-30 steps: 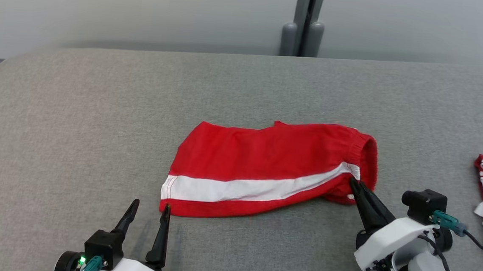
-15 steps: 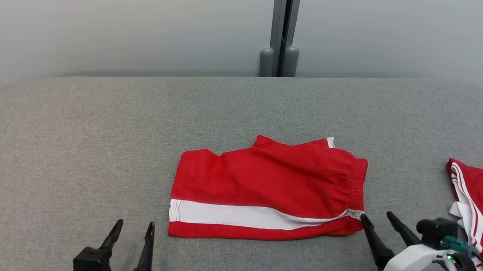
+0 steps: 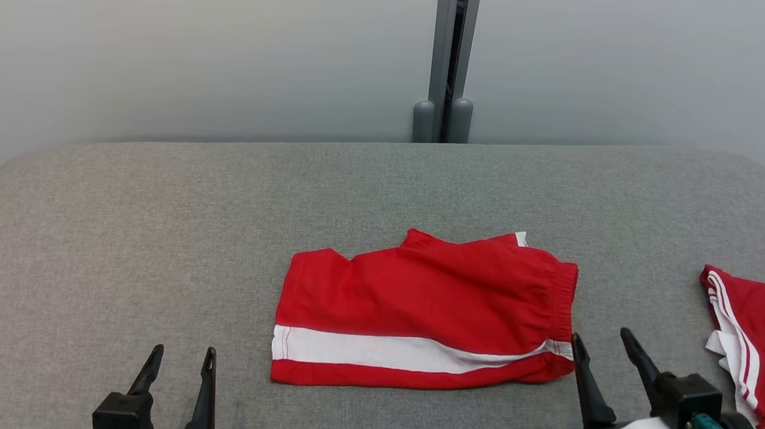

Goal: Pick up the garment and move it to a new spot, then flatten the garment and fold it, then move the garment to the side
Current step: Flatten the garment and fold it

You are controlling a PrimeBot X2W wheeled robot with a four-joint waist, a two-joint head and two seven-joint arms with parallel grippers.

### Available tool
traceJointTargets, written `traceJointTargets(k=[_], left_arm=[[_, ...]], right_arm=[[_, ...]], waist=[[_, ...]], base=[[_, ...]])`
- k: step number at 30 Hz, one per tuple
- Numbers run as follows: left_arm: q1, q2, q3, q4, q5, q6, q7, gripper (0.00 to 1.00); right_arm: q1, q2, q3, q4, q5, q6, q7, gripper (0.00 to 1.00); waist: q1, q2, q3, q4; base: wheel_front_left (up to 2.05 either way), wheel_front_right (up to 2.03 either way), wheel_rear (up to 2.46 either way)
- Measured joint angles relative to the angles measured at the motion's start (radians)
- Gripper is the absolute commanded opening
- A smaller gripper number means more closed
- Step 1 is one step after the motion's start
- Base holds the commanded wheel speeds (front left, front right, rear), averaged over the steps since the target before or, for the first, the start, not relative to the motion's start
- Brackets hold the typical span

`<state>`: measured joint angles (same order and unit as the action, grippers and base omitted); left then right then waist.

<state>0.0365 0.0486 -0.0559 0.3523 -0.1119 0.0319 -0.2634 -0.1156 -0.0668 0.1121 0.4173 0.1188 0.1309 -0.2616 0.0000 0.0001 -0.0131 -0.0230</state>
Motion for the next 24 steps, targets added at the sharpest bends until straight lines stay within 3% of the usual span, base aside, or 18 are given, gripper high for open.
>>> traceJointTargets(k=[8, 19, 24], left_arm=[[0.021, 0.000, -0.008, 0.019, 0.000, 0.002, 0.000, 1.00], [0.023, 0.000, -0.040, 0.021, -0.021, 0.013, 0.000, 1.00], [-0.009, 0.000, -0.075, 0.029, -0.052, -0.002, 0.000, 1.00]], right_arm=[[0.066, 0.016, -0.010, 0.012, -0.033, 0.000, 0.000, 1.00], [0.064, 0.017, -0.001, 0.011, -0.011, 0.000, 0.000, 1.00], [0.036, 0.017, 0.002, 0.009, -0.011, 0.000, 0.000, 1.00]], waist=[[0.0000, 0.0000, -0.013, -0.003], [0.0000, 0.0000, -0.002, 0.010], [0.0000, 0.0000, 0.034, 0.008]], base=[[0.00, 0.00, 0.00], [0.00, 0.00, 0.00], [0.00, 0.00, 0.00]])
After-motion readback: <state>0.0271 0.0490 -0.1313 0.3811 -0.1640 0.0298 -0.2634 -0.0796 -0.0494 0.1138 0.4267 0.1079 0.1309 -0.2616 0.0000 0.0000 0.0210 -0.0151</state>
